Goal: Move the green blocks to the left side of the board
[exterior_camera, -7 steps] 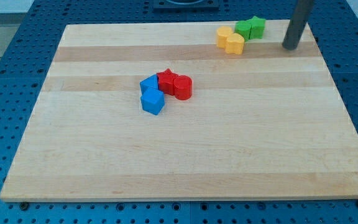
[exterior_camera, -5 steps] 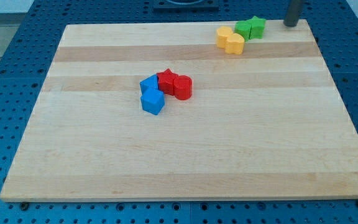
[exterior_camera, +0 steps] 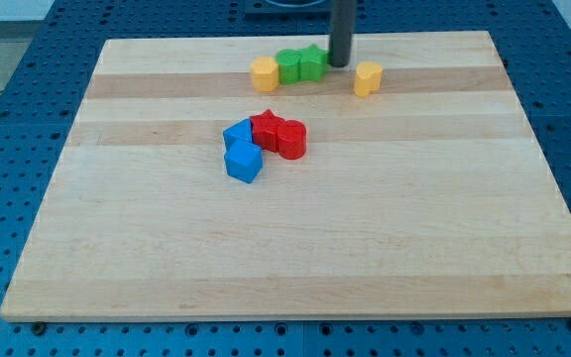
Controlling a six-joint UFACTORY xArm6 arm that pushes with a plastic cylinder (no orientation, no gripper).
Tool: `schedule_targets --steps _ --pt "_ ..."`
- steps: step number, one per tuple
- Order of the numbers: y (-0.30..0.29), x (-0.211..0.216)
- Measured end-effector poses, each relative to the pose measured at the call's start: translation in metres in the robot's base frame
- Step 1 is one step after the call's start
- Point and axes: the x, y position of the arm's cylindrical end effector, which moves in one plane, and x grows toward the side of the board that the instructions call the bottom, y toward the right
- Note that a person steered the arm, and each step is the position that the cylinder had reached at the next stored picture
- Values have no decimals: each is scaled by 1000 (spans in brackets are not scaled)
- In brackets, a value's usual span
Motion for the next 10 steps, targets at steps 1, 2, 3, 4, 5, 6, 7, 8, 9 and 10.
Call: schedule_targets --steps 1,2,3,4,5,6,7,8,9,10 --pt "-34 9" --pt "-46 22" --pt "-62 25" --pt "-91 25" --pt "-123 24" --pt "-141 14" --pt "-172 12" --pt "-197 12" --pt "-203 12" --pt "-204 15"
